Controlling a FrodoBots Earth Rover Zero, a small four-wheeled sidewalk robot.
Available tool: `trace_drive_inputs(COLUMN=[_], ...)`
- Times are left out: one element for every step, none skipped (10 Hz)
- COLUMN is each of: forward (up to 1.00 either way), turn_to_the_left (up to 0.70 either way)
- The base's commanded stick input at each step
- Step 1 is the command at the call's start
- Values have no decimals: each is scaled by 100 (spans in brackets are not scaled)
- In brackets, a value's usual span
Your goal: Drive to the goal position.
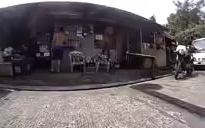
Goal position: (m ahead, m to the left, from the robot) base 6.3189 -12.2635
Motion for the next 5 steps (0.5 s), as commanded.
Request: trace_drive_inputs(forward=[70, 70, 70, 70, 70], turn_to_the_left=[0, 0, 0, 0, 0])
